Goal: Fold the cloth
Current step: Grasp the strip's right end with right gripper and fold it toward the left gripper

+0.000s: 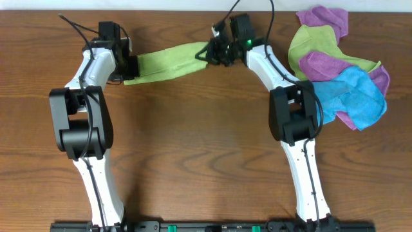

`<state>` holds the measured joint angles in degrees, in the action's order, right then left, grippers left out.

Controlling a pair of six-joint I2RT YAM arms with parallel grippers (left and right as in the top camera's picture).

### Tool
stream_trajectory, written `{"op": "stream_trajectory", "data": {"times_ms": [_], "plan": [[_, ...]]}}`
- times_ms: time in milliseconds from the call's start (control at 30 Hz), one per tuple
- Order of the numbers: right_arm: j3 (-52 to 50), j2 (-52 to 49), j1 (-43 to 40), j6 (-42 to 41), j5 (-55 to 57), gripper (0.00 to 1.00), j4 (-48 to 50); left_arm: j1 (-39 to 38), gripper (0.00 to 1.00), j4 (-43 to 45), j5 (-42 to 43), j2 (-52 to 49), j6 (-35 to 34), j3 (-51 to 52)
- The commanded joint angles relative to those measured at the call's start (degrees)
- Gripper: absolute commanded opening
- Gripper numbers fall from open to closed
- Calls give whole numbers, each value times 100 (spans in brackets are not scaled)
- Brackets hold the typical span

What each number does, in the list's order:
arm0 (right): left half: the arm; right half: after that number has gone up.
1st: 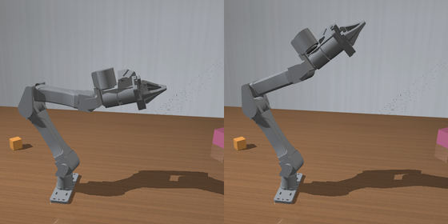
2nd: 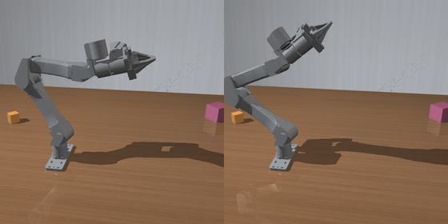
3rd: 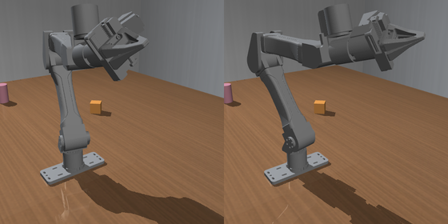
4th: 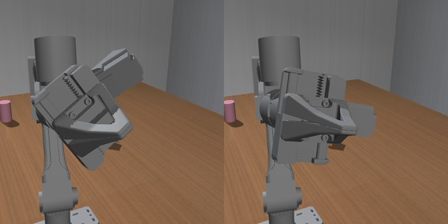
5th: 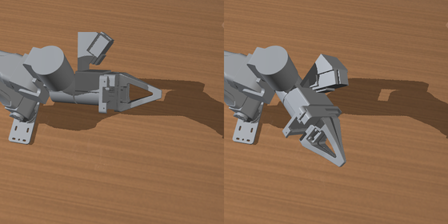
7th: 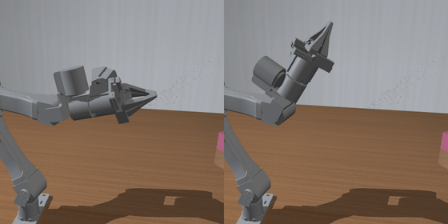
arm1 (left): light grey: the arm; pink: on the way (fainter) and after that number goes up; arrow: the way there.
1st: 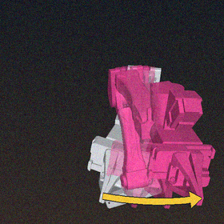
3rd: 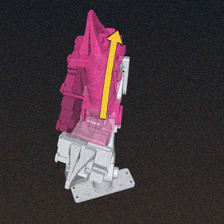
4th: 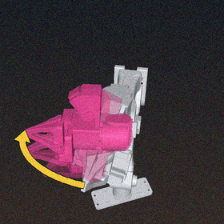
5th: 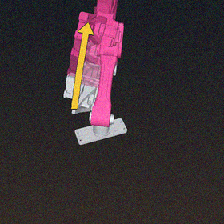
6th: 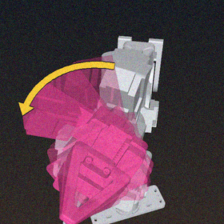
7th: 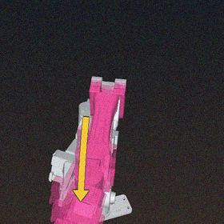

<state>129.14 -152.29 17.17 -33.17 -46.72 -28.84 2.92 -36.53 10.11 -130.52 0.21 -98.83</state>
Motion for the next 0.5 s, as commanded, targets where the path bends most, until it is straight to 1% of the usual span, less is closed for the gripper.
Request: {"op": "stream_trajectory", "data": {"times_ms": [0, 133, 467], "plan": [[413, 291, -7, 420, 33, 2, -389, -256, 6, -114, 201, -232, -111, 44], [686, 380, 83, 748, 236, 2, -909, -522, 5, -48, 374, -232, -267, 44], [691, 380, 568, 1147, 459, 1, -1222, -1161, 6, 201, 391, -232, -739, 44]]}}
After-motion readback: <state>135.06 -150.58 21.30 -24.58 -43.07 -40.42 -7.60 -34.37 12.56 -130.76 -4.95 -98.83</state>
